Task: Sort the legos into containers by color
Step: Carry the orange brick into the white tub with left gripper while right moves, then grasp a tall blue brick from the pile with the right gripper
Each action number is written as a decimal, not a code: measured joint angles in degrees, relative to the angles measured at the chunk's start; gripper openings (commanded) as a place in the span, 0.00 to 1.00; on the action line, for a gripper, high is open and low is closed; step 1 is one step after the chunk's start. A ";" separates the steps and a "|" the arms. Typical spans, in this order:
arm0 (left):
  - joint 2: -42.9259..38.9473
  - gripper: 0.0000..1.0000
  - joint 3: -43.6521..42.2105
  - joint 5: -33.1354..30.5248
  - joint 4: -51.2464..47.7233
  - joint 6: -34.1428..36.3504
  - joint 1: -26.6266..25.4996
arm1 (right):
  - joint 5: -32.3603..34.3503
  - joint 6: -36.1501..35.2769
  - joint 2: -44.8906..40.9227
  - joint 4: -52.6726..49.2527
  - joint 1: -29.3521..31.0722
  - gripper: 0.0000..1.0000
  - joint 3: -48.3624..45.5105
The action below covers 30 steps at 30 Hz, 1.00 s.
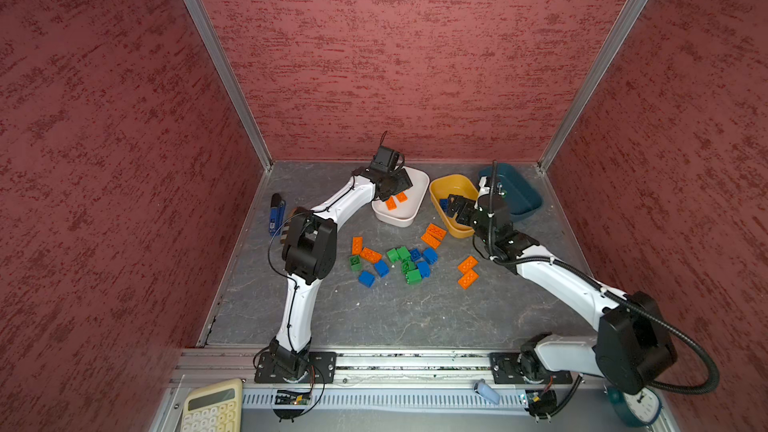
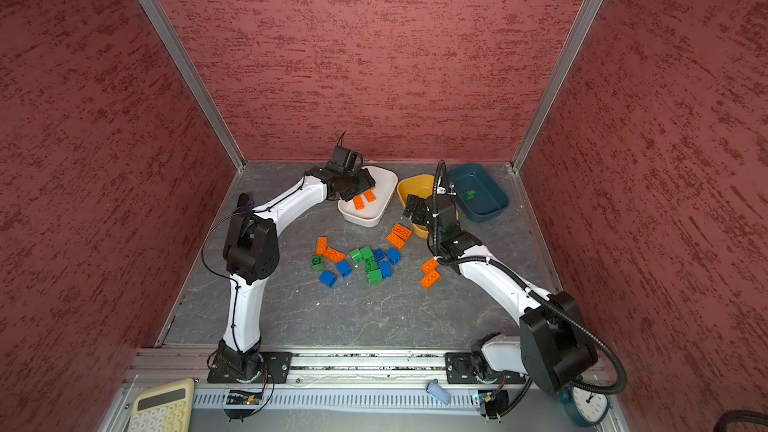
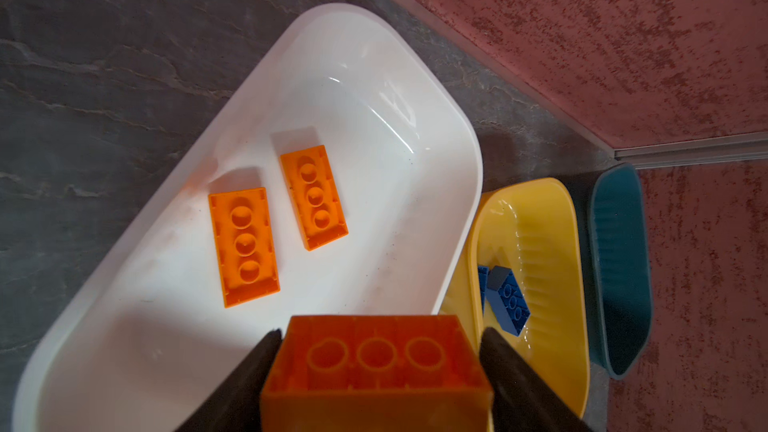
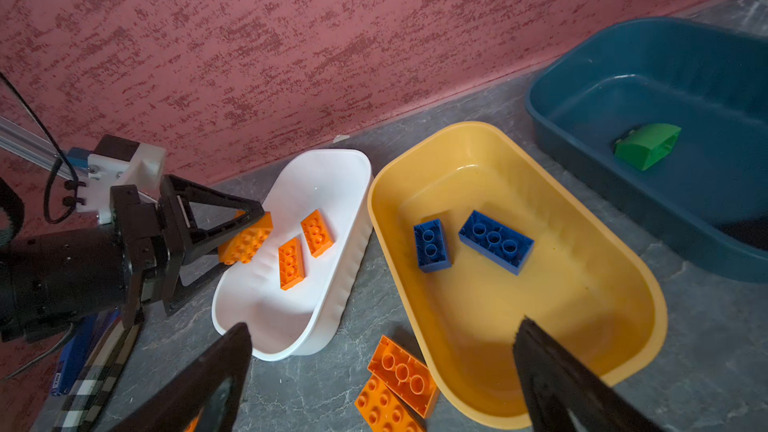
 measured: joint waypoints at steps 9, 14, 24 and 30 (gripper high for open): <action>-3.02 0.99 -1.38 -1.64 -0.24 2.71 -2.67 | -7.10 -4.26 0.13 -1.70 0.07 0.98 -0.52; -11.21 0.99 -9.92 -2.27 4.31 3.43 -3.52 | -10.54 -5.42 1.40 -4.72 0.76 0.95 -0.33; -28.63 0.99 -30.88 -10.49 15.19 4.72 -3.50 | -13.57 -8.02 10.45 -11.23 11.58 0.85 0.76; -32.48 0.99 -37.79 -13.29 16.87 3.65 -1.88 | -16.50 -10.16 16.55 -16.31 18.36 0.71 3.23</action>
